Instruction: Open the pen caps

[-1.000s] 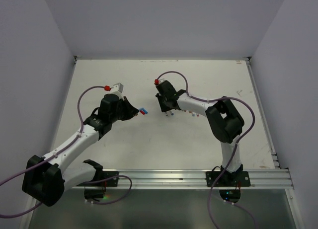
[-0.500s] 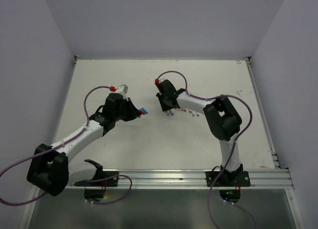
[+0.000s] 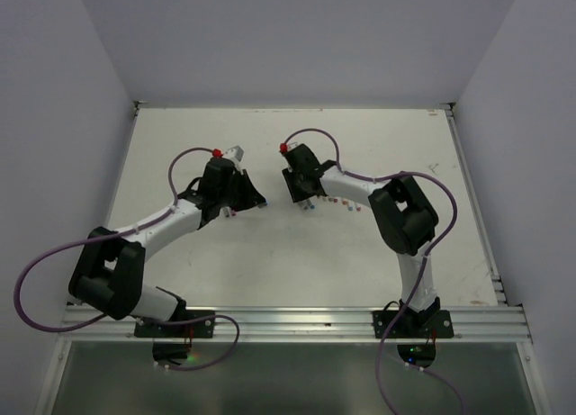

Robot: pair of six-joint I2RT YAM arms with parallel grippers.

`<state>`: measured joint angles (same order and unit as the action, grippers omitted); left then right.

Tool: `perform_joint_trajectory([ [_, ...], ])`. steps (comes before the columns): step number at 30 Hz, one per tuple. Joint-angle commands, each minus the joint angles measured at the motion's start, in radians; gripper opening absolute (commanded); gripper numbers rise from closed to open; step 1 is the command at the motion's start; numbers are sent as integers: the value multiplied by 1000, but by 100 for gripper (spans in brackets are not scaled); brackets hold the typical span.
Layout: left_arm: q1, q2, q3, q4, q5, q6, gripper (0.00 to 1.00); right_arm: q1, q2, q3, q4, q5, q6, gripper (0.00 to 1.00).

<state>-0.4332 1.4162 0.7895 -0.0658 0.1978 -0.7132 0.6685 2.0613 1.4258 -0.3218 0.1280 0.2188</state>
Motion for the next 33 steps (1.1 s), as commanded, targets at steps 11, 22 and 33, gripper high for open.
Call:
perform_joint_trajectory([
  [11,8,199,132,67,-11,-19,0,-15,-285,-68,-36,53,-4,37],
  [22,8,383,271,-26,-72,-42,0,-26,-392,-172,27,36,-4,38],
  [33,8,428,267,-74,-129,-16,0,-67,-447,-287,101,-44,40,38],
])
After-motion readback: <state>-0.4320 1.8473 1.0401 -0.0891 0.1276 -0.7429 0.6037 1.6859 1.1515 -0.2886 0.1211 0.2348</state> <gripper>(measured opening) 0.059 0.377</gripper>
